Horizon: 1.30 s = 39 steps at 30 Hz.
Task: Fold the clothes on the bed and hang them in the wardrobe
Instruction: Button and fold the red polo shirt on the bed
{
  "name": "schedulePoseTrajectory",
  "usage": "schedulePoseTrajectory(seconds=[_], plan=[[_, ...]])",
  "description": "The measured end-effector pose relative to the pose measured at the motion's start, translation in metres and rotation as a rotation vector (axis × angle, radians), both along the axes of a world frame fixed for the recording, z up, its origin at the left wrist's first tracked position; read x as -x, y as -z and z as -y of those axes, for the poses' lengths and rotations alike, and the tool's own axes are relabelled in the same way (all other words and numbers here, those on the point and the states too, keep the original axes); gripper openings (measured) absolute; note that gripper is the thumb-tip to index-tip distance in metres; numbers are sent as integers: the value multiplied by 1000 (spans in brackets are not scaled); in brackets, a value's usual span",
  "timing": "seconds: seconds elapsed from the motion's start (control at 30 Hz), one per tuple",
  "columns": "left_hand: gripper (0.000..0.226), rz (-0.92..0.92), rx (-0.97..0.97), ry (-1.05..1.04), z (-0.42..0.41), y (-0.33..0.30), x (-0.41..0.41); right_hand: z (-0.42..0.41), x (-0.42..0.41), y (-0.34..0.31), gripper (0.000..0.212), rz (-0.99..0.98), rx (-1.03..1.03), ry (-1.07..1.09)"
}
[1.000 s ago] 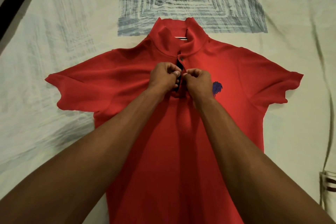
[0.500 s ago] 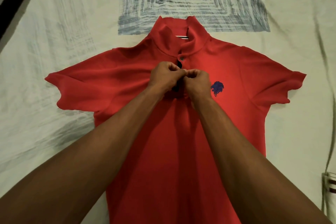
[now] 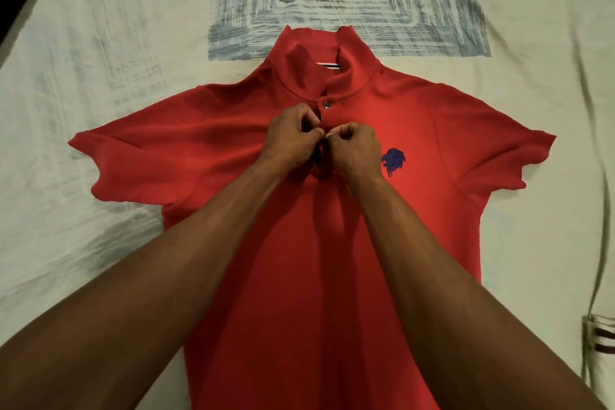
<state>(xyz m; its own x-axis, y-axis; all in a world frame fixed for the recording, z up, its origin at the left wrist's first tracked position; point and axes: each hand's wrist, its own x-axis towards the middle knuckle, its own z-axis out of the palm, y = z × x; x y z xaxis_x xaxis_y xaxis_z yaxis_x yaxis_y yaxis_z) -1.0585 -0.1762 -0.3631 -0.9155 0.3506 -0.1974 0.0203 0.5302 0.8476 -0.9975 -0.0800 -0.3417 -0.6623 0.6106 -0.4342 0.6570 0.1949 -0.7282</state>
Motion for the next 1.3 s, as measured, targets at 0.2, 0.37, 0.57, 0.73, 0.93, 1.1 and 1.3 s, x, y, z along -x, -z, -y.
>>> schedulePoseTrajectory(seconds=[0.2, 0.37, 0.57, 0.73, 0.93, 1.1, 1.3], plan=[[13, 122, -212, 41, 6, 4, 2, -13, 8, -15, 21, 49, 207, -43], [19, -42, -60, 179, 8, 7, 6, -27, 13, -23, 23, 170, 308, -141], [21, -34, -35, 126, 7, 5, 5, -32, 11, -20, 24, 149, 328, -108], [19, -85, 42, 159, 6, 6, 6, -18, 2, 1, 21, -11, 181, -23], [6, 138, -94, -108, -8, -9, 6, 10, -21, 13, 22, -148, -221, -112], [9, 90, 81, -68, -24, -19, 30, 20, -30, 21, 38, -172, -454, -205], [2, -41, 238, 26, -33, -18, 49, 24, -37, 29, 46, -208, -564, -202]])
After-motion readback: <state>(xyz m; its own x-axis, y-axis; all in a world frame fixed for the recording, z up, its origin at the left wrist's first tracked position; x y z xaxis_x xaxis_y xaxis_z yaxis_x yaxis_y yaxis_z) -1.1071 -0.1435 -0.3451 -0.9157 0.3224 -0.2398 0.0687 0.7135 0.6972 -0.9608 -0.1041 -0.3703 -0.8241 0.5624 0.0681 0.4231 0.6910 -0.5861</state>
